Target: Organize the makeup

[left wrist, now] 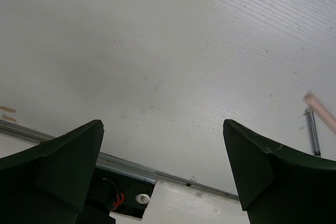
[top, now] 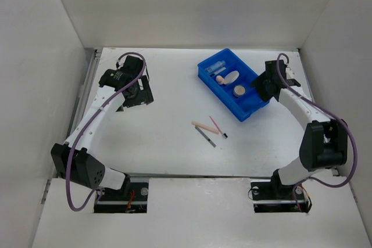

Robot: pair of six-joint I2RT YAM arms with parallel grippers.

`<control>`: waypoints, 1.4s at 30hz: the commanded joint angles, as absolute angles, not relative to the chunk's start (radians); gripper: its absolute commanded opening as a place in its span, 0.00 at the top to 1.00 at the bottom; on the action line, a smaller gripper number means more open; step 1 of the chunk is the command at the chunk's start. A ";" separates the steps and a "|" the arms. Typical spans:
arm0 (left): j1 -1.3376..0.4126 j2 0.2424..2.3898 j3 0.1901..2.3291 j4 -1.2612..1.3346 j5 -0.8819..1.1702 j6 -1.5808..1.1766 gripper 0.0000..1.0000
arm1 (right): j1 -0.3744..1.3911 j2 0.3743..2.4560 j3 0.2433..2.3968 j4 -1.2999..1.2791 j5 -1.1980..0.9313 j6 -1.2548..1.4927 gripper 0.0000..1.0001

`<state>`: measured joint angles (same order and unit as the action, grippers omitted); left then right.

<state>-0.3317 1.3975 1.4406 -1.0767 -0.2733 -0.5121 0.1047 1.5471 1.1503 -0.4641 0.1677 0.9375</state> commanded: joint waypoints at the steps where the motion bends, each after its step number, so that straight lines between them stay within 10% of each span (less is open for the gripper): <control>1: -0.327 1.391 1.480 -1.108 -0.288 -0.502 0.04 | 0.112 1.477 1.200 -0.454 0.222 0.896 0.40; 5: -0.327 1.401 1.480 -1.108 -0.288 -0.502 0.04 | 0.244 1.330 1.157 -0.404 0.218 0.674 0.57; 15: -0.327 1.420 1.499 -1.108 -0.307 -0.511 0.04 | 0.837 1.506 1.129 -0.534 0.202 0.390 0.56; 31: -0.327 1.411 1.489 -1.126 -0.316 -0.511 0.04 | 0.890 1.813 1.111 -0.431 0.202 0.399 0.55; 39: -0.327 1.411 1.489 -1.126 -0.316 -0.511 0.04 | 0.919 1.787 1.101 -0.480 0.213 0.408 0.99; 42: -0.327 1.420 1.489 -1.117 -0.316 -0.511 0.04 | 0.948 1.686 1.188 -0.558 0.213 0.397 1.00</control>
